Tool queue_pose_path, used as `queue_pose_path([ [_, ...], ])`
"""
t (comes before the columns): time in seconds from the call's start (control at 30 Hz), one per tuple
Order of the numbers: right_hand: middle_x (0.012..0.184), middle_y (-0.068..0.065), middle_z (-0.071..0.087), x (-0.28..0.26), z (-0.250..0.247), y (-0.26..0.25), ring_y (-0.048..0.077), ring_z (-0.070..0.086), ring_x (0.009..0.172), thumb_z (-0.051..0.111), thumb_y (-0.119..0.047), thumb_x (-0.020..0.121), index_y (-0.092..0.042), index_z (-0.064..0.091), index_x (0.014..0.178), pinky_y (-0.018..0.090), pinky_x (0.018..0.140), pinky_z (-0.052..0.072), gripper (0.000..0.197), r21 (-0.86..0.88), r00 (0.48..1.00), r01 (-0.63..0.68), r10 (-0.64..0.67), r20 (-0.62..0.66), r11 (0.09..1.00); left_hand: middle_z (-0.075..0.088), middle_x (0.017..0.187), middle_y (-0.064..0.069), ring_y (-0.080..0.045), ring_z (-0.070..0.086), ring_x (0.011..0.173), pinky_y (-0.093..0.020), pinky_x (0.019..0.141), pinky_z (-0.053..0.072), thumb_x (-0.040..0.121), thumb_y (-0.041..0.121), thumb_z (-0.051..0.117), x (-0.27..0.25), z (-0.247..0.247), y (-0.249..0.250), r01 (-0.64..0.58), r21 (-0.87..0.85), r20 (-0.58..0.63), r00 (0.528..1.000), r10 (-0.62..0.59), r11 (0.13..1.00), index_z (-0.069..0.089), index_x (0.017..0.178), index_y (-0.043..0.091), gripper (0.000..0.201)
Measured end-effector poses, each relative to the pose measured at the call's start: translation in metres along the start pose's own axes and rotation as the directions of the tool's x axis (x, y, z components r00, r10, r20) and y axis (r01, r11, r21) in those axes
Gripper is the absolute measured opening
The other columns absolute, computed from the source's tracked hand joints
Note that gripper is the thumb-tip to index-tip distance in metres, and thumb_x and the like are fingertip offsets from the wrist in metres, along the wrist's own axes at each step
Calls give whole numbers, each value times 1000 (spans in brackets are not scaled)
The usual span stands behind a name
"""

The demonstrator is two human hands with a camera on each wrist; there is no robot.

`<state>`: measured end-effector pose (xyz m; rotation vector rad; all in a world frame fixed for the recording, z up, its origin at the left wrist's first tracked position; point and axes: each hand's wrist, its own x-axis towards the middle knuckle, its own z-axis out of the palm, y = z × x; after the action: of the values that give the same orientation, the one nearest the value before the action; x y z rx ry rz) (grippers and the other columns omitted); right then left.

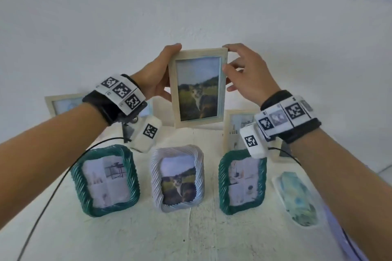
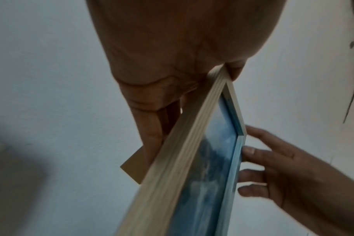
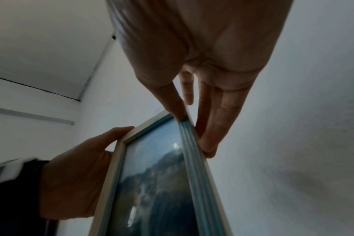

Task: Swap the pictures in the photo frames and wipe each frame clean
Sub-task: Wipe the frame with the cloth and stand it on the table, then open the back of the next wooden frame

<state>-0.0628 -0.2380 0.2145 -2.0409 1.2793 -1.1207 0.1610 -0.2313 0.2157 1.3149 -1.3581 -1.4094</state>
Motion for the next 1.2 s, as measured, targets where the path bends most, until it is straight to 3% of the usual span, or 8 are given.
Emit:
queue_pose_path([
  [0.13, 86, 16, 69, 32, 13, 25, 21, 71, 68, 52, -13, 95, -24, 53, 122, 36, 64, 61, 29, -52, 988, -91, 96, 119, 995, 62, 103, -16, -31, 62, 90, -49, 77, 54, 95, 60, 30, 42, -13, -21, 132, 19, 56, 990, -133, 991, 61, 106, 16, 55],
  [0.27, 83, 13, 71, 47, 31, 56, 19, 72, 71, 51, -14, 96, -18, 54, 109, 37, 73, 61, 14, -131, 951, -178, 204, 232, 975, 62, 95, -15, -30, 61, 81, -48, 82, 51, 94, 58, 33, 78, -22, -55, 257, 54, 96, 961, -261, 965, 61, 102, 13, 54],
  [0.43, 84, 12, 70, 54, 52, 90, 19, 72, 73, 47, -14, 97, -15, 54, 107, 35, 76, 60, 12, -233, 903, -223, 291, 316, 947, 60, 86, -14, -30, 60, 74, -41, 82, 50, 95, 50, 34, 108, -24, -91, 360, 64, 122, 923, -366, 931, 55, 93, 11, 44],
  [0.6, 86, 12, 69, 61, 71, 114, 20, 72, 74, 43, -10, 97, -12, 55, 106, 40, 77, 60, 16, -342, 858, -218, 347, 380, 914, 64, 87, -14, -30, 62, 75, -40, 80, 52, 94, 50, 34, 127, -21, -122, 450, 85, 142, 878, -457, 889, 56, 100, 10, 46],
  [0.77, 89, 14, 69, 70, 81, 128, 23, 72, 77, 42, -7, 94, -11, 56, 106, 42, 79, 59, 19, -429, 811, -194, 390, 436, 882, 59, 99, -18, -31, 60, 81, -44, 92, 49, 94, 51, 35, 137, -22, -142, 483, 73, 148, 860, -488, 873, 55, 108, 9, 48],
  [1.0, 86, 8, 70, 74, 93, 134, 18, 70, 72, 45, -11, 93, -19, 56, 98, 38, 78, 57, 14, -498, 805, -127, 383, 453, 858, 60, 97, -17, -29, 62, 78, -38, 82, 51, 94, 51, 36, 141, -27, -159, 497, 56, 136, 855, -500, 866, 55, 111, 8, 50],
  [1.1, 92, 3, 64, 73, 94, 132, 19, 67, 78, 47, -14, 95, -16, 58, 104, 32, 75, 53, 14, -518, 813, -107, 375, 446, 849, 61, 104, -21, -29, 62, 86, -41, 86, 52, 96, 52, 36, 139, -28, -159, 472, 89, 121, 869, -480, 877, 57, 117, 6, 55],
  [1.2, 96, -1, 52, 74, 92, 127, 17, 52, 90, 49, -19, 96, -14, 55, 118, 28, 80, 42, 24, -568, 822, -41, 351, 448, 822, 65, 111, -18, -25, 62, 90, -45, 98, 49, 99, 50, 38, 137, -31, -150, 396, 207, 60, 908, -415, 895, 56, 126, 6, 55],
])
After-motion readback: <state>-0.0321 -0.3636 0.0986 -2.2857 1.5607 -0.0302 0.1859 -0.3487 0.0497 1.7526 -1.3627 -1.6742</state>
